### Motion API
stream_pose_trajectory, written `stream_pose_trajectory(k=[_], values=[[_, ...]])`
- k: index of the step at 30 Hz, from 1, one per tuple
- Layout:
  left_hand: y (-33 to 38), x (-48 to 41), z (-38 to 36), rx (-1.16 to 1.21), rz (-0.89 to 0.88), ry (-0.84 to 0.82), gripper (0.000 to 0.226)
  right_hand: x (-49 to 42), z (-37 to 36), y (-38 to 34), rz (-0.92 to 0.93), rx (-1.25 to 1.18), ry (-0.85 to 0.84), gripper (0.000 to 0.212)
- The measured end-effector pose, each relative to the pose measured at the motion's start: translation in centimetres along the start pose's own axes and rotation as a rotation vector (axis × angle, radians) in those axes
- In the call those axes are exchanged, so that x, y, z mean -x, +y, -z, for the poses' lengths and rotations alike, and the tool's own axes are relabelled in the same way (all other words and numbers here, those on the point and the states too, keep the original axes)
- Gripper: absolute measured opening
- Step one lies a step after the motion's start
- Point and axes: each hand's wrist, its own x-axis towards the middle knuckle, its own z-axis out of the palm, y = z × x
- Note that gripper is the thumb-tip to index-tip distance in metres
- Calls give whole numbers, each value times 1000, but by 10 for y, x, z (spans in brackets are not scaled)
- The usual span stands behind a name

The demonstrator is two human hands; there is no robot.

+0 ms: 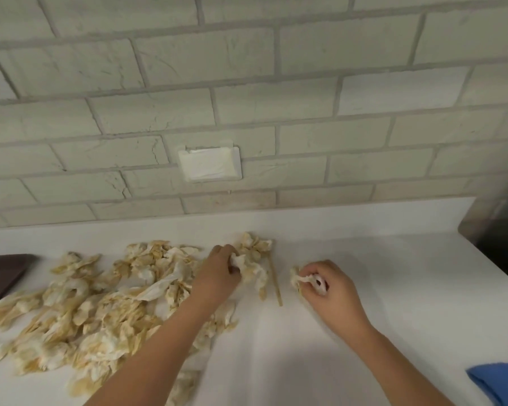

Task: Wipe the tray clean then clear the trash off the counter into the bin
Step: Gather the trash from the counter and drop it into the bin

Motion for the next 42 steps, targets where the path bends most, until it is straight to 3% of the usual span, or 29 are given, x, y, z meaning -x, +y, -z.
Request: stream_pose_trajectory(k=[4,7,8,10,13,15,18,21,26,31,33,36,39,42], values=[[7,-17,14,106,-4,147,34,-25,10,-14,-206,-49,-76,26],[8,-41,13,-13,19,131,38,-38,11,-4,-248,229,-119,18],[8,-48,10,-79,29,82,45,-40,10,1,-219,361,-152,19],[8,-57,-1,-186,30,-98,57,-34,3,9,-161,512,-270,44],[8,-57,-19,-226,49,-382,58,-13,-13,14,-113,535,-435,67],[4,-54,-26,-196,52,-436,59,-4,-18,21,-29,578,-414,71],[-2,-53,-30,-196,48,-325,63,-7,-17,39,57,593,-285,42],[-5,-53,-34,-192,31,-152,40,-13,-12,42,36,531,-217,25],[-3,-50,-27,-44,23,-72,36,-15,-10,37,-133,361,-122,54],[2,-40,-5,250,67,41,27,-17,-15,31,-185,332,-109,18],[4,-35,5,341,67,65,31,-11,-20,21,-110,307,-121,16],[5,-28,19,404,85,68,30,8,-28,2,17,270,-225,32],[7,-16,34,468,98,72,28,29,-44,-3,110,409,-381,41],[13,4,53,572,160,113,28,32,-54,-1,189,518,-374,37]])
